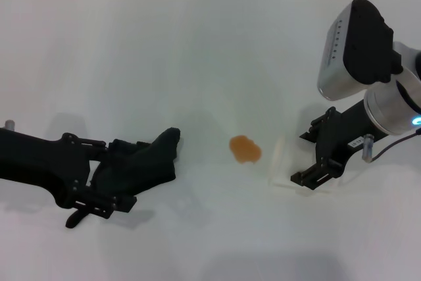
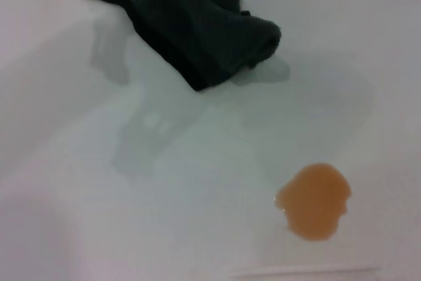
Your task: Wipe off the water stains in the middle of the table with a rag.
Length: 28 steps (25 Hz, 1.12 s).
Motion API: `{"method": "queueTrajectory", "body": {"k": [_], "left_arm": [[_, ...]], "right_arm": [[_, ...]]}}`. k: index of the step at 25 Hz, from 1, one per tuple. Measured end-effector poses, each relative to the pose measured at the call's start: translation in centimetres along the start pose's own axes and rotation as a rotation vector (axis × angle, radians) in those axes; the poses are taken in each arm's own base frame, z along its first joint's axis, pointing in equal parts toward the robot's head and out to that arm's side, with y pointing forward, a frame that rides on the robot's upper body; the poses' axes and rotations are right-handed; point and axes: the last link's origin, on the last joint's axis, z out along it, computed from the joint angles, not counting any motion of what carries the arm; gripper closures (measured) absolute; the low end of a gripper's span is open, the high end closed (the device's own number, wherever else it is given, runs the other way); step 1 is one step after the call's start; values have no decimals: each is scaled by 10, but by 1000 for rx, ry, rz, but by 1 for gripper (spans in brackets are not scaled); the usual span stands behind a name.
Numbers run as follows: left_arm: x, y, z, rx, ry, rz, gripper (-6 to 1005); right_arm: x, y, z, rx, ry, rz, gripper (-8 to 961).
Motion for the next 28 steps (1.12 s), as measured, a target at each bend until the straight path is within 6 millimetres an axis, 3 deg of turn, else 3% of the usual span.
{"method": "queueTrajectory", "body": {"k": [22, 28], "left_arm": [[-1, 0, 1, 2, -6, 5, 117], [-3, 1, 1, 2, -5, 3, 117]], "right_arm": [[0, 1, -1, 1, 12, -3, 231], [-4, -3, -13, 37, -16, -12, 274]]}}
